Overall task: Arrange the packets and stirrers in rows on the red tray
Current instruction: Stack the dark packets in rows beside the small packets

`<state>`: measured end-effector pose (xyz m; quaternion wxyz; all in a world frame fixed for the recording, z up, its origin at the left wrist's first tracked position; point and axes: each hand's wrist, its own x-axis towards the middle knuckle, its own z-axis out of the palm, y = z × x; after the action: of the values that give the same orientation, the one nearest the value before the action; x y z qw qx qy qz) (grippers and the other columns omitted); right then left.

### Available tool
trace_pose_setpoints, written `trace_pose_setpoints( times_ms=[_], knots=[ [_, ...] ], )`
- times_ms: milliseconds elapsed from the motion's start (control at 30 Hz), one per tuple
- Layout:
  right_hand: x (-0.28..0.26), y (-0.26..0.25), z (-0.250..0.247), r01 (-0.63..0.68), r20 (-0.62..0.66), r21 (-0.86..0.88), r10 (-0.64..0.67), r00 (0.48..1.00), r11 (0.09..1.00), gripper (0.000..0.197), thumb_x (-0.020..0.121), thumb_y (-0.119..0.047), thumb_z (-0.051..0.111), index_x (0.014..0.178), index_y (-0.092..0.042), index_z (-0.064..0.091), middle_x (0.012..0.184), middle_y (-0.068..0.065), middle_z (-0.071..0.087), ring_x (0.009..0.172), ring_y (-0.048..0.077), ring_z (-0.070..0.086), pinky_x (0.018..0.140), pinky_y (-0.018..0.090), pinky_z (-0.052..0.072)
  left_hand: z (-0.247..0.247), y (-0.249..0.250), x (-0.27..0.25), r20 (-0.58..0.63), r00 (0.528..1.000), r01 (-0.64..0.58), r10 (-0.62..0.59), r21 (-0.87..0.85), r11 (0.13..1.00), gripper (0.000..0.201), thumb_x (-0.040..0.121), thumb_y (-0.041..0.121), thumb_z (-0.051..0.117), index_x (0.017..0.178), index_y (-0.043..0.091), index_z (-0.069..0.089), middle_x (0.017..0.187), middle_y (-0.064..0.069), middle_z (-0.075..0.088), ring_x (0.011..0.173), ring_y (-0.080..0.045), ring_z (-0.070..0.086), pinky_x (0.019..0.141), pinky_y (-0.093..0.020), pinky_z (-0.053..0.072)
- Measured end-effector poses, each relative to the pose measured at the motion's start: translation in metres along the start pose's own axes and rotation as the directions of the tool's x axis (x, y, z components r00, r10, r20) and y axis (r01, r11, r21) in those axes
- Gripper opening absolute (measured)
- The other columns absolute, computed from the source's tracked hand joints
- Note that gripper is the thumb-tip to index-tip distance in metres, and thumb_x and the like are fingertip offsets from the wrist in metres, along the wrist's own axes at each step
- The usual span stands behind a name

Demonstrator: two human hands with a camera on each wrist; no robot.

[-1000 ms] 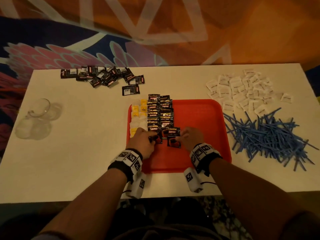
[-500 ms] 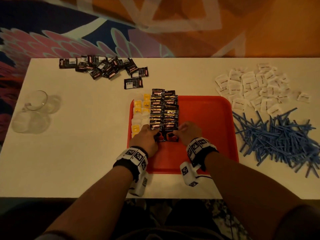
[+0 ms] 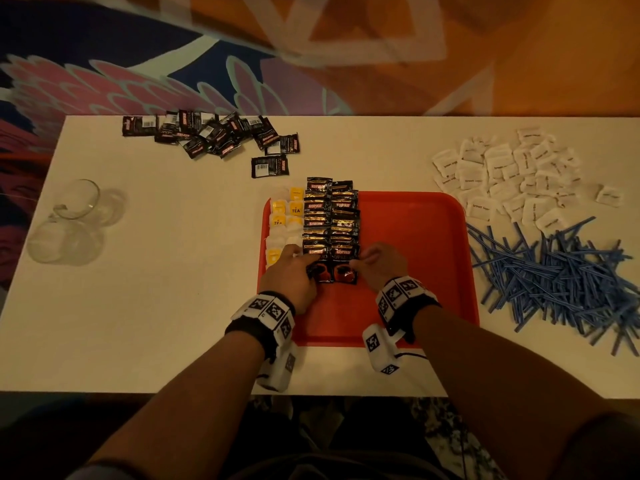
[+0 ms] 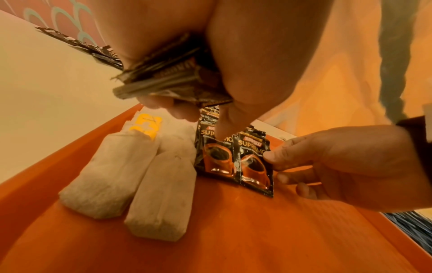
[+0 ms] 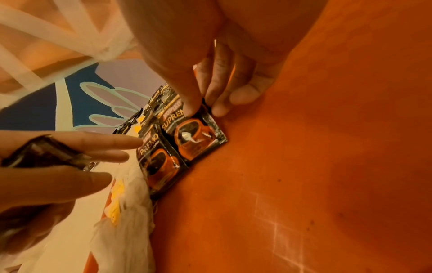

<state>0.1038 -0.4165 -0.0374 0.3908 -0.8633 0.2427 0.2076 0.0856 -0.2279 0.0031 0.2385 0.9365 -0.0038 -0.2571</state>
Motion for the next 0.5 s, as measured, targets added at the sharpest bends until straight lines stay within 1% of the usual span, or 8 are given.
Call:
trace_pose_setpoints(
  times_ms=[100,200,267,300,333,367,400,500],
  knots=[
    [-0.003,0.001,-0.006,-0.015,-0.037,0.048,0.016,0.999,0.999,0.023,0.08,-0.03,0.078,0.089,-0.023,0.058,0.081,-0.009,0.063,0.08,0.007,0.06,0.068,0.024,0.052,-0.006,0.002,-0.004,-0.057,0.997,0.05,-0.06,-0.169,0.984,0.043,0.094,0.022,0.056,0.137,0.026,0.057,0.132,-0.003,0.041,0.116,-0.024,0.053,0.095,-0.026,0.04],
    [-0.009,-0.002,-0.016,-0.002,-0.048,0.077,0.005,0.999,0.997,0.023,0.083,-0.03,0.075,0.094,-0.021,0.057,0.082,-0.01,0.06,0.074,0.002,0.055,0.059,0.019,0.043,-0.012,0.002,-0.004,-0.094,0.984,0.105,-0.151,-0.379,0.919,0.035,0.097,0.018,0.05,0.129,0.024,0.062,0.121,-0.007,0.05,0.108,-0.022,0.054,0.092,-0.024,0.041],
    [-0.014,-0.007,-0.023,0.039,-0.024,0.068,-0.038,0.999,0.997,0.022,0.084,-0.031,0.073,0.096,-0.021,0.057,0.083,-0.013,0.058,0.075,0.001,0.053,0.056,0.017,0.038,-0.017,0.003,-0.005,-0.073,0.975,0.13,-0.208,-0.572,0.81,0.029,0.1,0.013,0.046,0.121,0.021,0.064,0.103,-0.01,0.066,0.082,-0.017,0.065,0.074,-0.024,0.051],
    [-0.018,-0.012,-0.025,0.07,0.002,0.057,-0.07,0.998,0.996,0.022,0.085,-0.033,0.072,0.097,-0.022,0.057,0.084,-0.014,0.058,0.076,0.0,0.053,0.057,0.017,0.038,-0.021,0.004,-0.007,-0.019,0.971,0.161,-0.238,-0.685,0.711,0.025,0.101,0.01,0.046,0.117,0.017,0.063,0.09,-0.01,0.07,0.069,-0.016,0.068,0.064,-0.025,0.054],
    [-0.022,-0.018,-0.027,0.114,0.032,0.053,-0.116,0.993,0.992,0.022,0.085,-0.036,0.071,0.097,-0.022,0.058,0.086,-0.014,0.058,0.078,0.001,0.055,0.059,0.018,0.04,-0.025,0.006,-0.009,0.043,0.966,0.192,-0.253,-0.776,0.6,0.022,0.101,0.008,0.048,0.115,0.012,0.064,0.081,-0.011,0.071,0.064,-0.019,0.07,0.062,-0.028,0.058],
    [-0.026,-0.025,-0.028,0.165,0.063,0.064,-0.169,0.984,0.984,0.023,0.085,-0.039,0.071,0.096,-0.023,0.059,0.088,-0.013,0.06,0.081,0.004,0.058,0.062,0.02,0.044,-0.029,0.007,-0.011,0.071,0.964,0.195,-0.256,-0.841,0.504,0.019,0.1,0.006,0.052,0.113,0.007,0.065,0.078,-0.012,0.072,0.067,-0.023,0.072,0.066,-0.035,0.061],
    [-0.031,-0.033,-0.029,0.204,0.096,0.092,-0.212,0.972,0.975,0.023,0.084,-0.041,0.071,0.094,-0.023,0.06,0.09,-0.01,0.063,0.083,0.007,0.061,0.066,0.023,0.049,-0.032,0.007,-0.012,0.059,0.965,0.176,-0.257,-0.87,0.46,0.015,0.097,0.005,0.058,0.109,0.007,0.068,0.081,-0.012,0.074,0.074,-0.027,0.073,0.073,-0.041,0.061],
    [-0.054,-0.06,-0.034,0.229,0.223,0.218,-0.277,0.935,0.949,0.023,0.08,-0.043,0.075,0.091,-0.025,0.064,0.092,-0.006,0.069,0.082,0.012,0.066,0.071,0.029,0.055,-0.042,0.01,-0.018,-0.017,0.959,0.118,-0.284,-0.885,0.45,0.012,0.087,0.01,0.073,0.097,0.018,0.075,0.093,-0.007,0.077,0.087,-0.026,0.074,0.084,-0.044,0.059]
  ],
)
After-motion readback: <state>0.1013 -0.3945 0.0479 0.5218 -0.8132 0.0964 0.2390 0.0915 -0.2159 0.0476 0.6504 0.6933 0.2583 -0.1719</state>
